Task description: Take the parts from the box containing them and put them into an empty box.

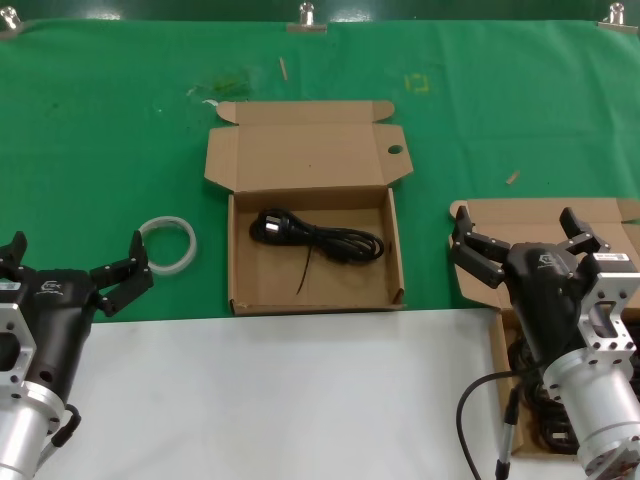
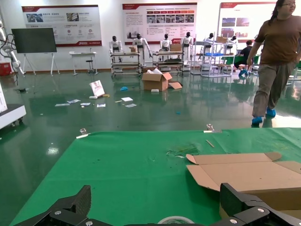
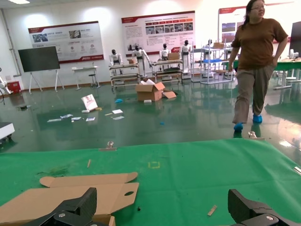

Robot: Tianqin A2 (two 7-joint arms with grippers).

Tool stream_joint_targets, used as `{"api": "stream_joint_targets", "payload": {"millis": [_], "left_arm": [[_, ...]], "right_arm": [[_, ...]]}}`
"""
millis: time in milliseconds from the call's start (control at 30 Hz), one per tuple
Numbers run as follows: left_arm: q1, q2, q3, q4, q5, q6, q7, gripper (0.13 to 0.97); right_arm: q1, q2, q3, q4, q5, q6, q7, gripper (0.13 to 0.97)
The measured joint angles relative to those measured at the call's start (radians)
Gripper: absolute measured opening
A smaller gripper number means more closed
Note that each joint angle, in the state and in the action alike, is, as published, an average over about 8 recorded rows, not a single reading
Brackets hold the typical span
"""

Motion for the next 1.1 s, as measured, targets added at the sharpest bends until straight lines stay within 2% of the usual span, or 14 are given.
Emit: {"api": "stream_joint_targets", "payload": {"millis": [1100], "left_arm": [[0.000, 0.000, 0.000, 0.000, 0.000, 0.000, 0.000, 0.965]], "right_arm": [[0.000, 0.000, 0.000, 0.000, 0.000, 0.000, 0.000, 0.966]]}}
